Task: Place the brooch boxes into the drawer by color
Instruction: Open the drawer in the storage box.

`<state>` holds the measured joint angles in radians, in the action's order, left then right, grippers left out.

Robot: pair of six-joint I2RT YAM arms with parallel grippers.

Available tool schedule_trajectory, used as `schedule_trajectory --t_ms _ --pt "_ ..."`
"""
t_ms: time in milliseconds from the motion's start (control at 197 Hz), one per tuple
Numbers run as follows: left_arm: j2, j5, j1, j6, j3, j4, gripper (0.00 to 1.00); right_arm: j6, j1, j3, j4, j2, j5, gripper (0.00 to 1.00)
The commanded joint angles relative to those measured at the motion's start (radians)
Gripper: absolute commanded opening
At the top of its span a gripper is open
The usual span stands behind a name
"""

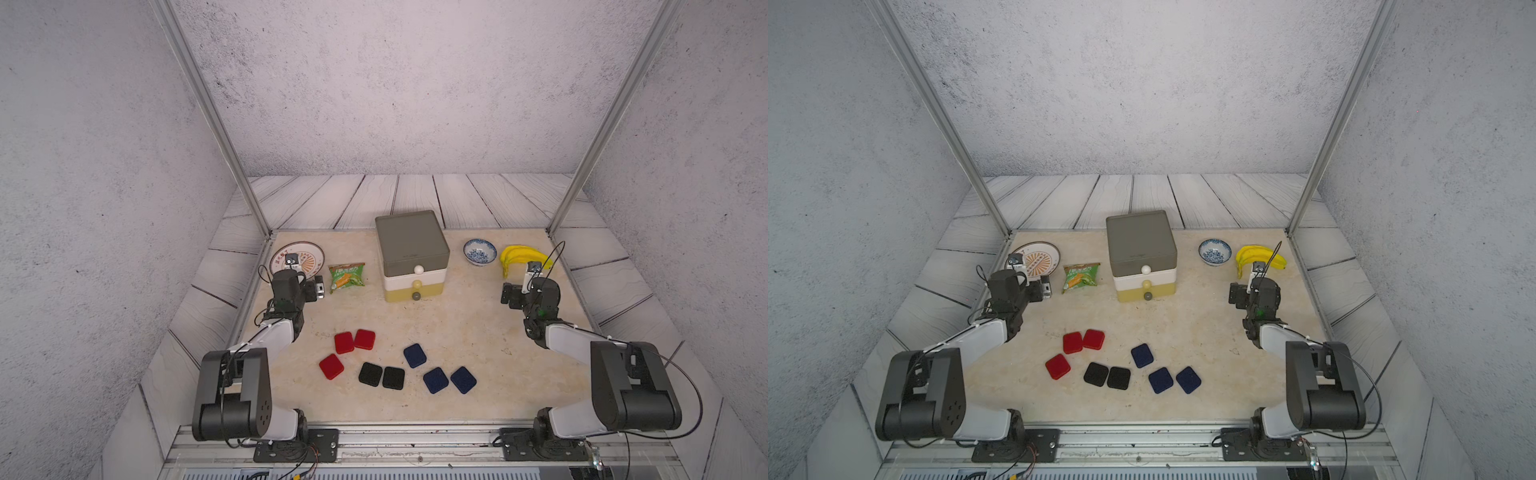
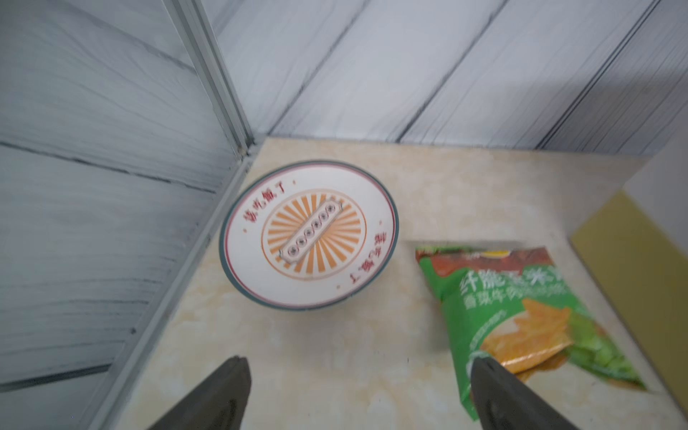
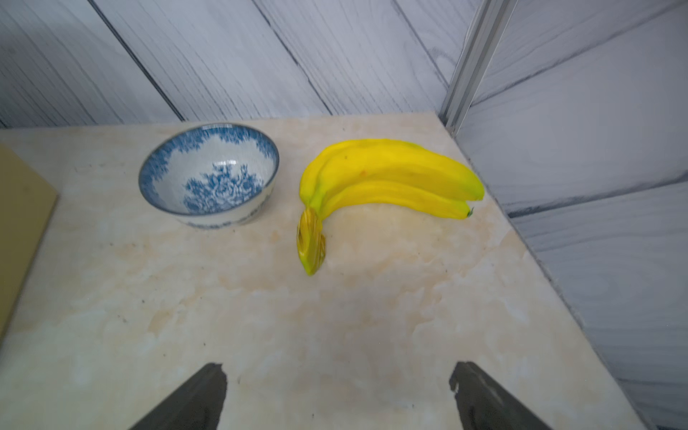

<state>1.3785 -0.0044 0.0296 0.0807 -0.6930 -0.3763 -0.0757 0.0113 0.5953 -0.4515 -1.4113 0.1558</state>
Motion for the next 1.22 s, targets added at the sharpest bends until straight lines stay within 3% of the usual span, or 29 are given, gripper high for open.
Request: schedule_trajectory --t_ms 0,188,390,542,699,892,1211 --pt "-0.076 0.048 -0.007 0.096 -0.046 0.155 0.98 -0.044 0.006 0.075 0.190 0.084 0.020 1.00" --pt "-0.151 0.067 -0.027 0.164 -0.138 0.335 0.98 -0.152 0.046 0.191 0.393 0.163 -0.045 1.00" --pt "-0.178 0.082 -0.050 0.195 -0.216 0.483 0.98 -0.131 0.276 0.281 0.521 0.150 -0.014 1.00" --pt "-0.176 0.102 -0.085 0.206 -0.241 0.551 0.98 -0.235 0.340 0.370 0.598 0.106 -0.143 1.00" --pt "-0.179 0.092 -0.121 0.202 -0.276 0.624 0.98 -0.293 0.431 0.444 0.641 0.052 -0.173 0.99" --pt "-0.159 0.081 -0.129 0.183 -0.328 0.716 0.98 -0.384 0.500 0.522 0.665 -0.046 -0.205 0.86" --pt "-0.167 0.090 -0.128 0.177 -0.342 0.750 0.98 -0.452 0.544 0.613 0.629 -0.150 -0.290 0.73"
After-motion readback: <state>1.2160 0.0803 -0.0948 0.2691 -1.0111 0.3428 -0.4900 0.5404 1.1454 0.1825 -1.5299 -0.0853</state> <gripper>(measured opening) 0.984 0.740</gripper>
